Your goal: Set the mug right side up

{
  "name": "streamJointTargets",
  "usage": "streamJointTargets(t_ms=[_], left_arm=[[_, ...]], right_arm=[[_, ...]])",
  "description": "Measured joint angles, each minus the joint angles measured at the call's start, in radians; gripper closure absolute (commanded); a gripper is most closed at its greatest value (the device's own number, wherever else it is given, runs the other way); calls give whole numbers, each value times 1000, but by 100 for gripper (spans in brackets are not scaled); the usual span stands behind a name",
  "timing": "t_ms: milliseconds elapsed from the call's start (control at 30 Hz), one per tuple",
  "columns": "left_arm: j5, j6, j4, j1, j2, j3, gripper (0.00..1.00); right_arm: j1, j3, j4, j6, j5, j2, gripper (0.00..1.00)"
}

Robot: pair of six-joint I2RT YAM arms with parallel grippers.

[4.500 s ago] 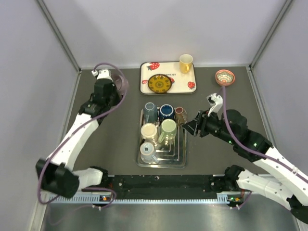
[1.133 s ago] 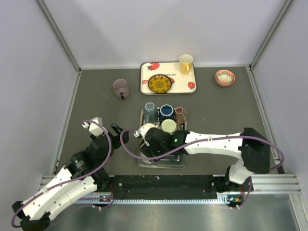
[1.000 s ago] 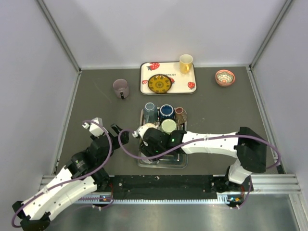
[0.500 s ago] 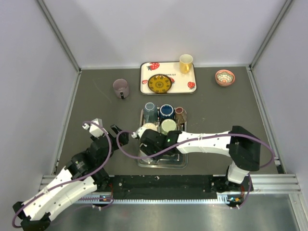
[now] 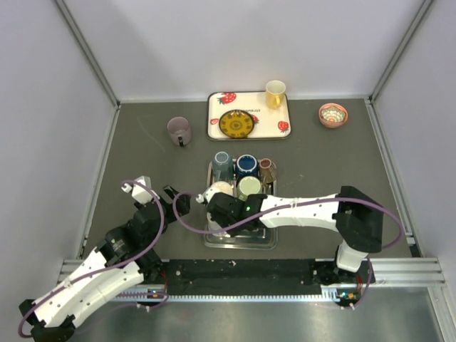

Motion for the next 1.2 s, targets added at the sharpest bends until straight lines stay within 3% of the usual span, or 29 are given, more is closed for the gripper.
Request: streamJointTargets(t_ms=[300,633,767,967,1200], left_arm=[[-1,1,0,0,0,0,9],[-22,42,5,0,30,101,8],[9,69,77,0,30,117,5],[264,101,393,0,-7,42,5],[630,27,793,0,154,-54,10]], right_arm=[[22,-2,-87,23,50,-144,100],[26,-4,-112,73,98,-576,100],[-77,-107,10,133,23,-751,100],[-323,-335,294,278,-214,-929,100],[-359,-368,579,383,-421,-926,100]])
